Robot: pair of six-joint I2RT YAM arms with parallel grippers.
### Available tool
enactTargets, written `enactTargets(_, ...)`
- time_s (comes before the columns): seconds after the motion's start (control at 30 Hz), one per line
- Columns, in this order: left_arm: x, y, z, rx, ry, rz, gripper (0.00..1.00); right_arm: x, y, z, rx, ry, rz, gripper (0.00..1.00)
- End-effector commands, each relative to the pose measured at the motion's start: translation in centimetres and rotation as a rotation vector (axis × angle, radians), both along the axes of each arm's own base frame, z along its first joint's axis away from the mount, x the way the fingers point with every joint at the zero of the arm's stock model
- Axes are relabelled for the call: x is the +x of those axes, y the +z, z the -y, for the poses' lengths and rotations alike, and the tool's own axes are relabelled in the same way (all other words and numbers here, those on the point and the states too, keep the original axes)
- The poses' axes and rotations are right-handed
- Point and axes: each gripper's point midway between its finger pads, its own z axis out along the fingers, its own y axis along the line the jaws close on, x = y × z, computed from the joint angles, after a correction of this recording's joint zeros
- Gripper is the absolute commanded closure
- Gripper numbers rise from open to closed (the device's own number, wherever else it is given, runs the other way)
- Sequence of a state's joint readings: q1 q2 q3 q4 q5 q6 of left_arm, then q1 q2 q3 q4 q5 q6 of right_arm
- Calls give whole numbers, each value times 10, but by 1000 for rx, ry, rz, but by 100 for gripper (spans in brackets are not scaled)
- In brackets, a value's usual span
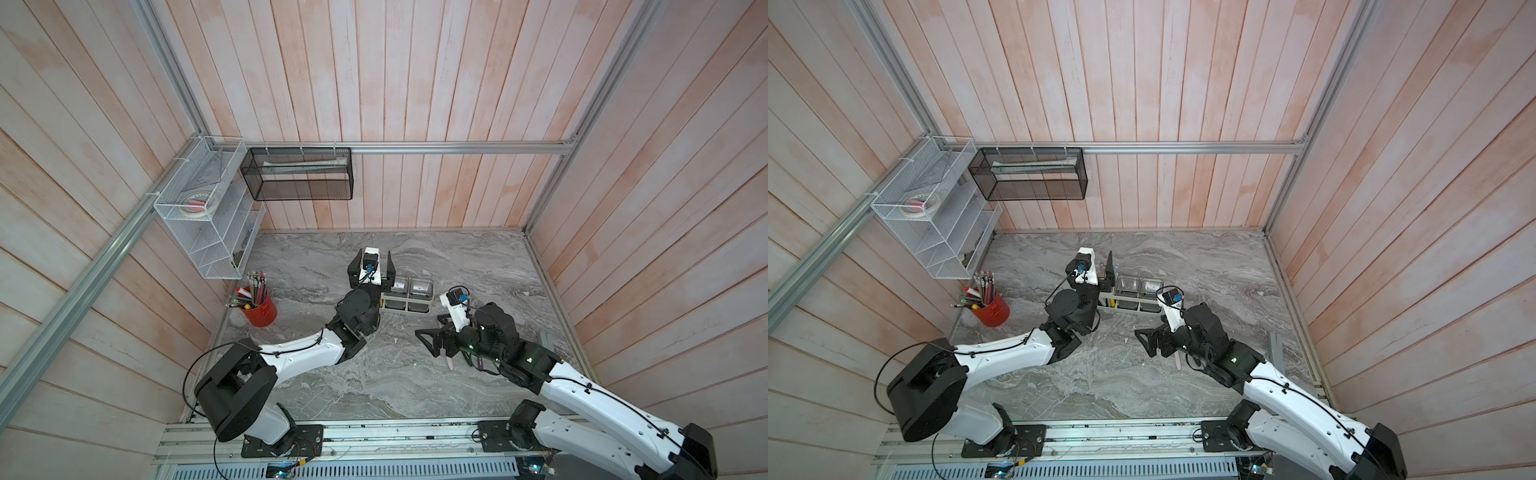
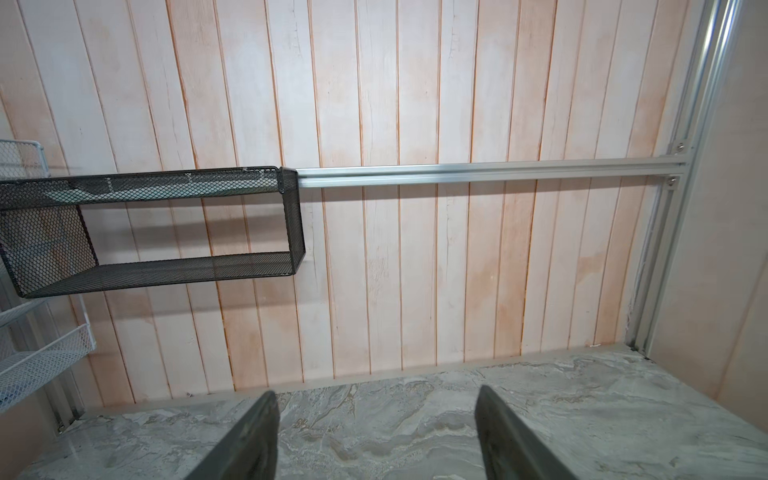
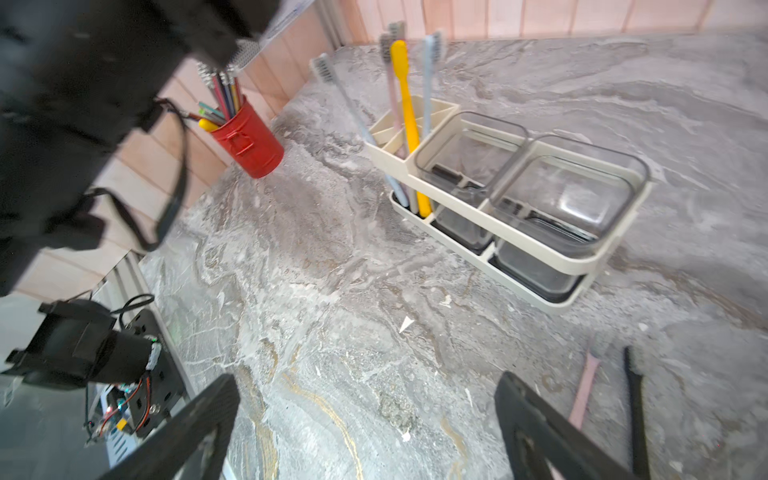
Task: Place the toothbrush into the toothbrush holder
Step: Pick up the toothbrush from the center of the board.
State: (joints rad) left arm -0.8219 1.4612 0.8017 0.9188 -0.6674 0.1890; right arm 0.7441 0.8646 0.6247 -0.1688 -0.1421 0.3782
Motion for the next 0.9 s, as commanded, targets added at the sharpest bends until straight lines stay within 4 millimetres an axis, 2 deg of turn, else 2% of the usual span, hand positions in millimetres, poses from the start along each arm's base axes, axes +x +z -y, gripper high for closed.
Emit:
enactTargets(0.0,-4,24,-8,-26,16,-32,25,22,-19,34,-43,-191,-138,2)
enactTargets(0.07,-5,24,-15,-44,39,-95,24,32,-40,56,-66,-269,-250,2)
enactTargets(0.13,-8,16,-20,-64,39,-180,23,38,-58,73,-93,-331,-336,2)
enactTargets(0.33,-32,-17,-44,-163,49,-388,21,55,-69,97,-255,-428,-332,3)
enactTargets(0.4,-42,-31,-52,-187,58,-460,20,59,-73,95,-288,-415,-335,10)
enactTargets(0.53,-59,-56,-64,-239,61,-572,20,59,-80,67,-287,-333,-365,25)
enactTargets(0.6,-67,-70,-70,-270,75,-620,20,60,-89,59,-329,-320,-372,31)
enactTargets(0.67,-73,-84,-73,-290,74,-661,19,59,-101,53,-347,-295,-405,41)
enactTargets(0.77,-80,-99,-77,-288,89,-717,17,56,-117,48,-366,-277,-461,46)
enactTargets(0.87,-86,-110,-83,-285,119,-754,15,55,-126,49,-388,-280,-476,46)
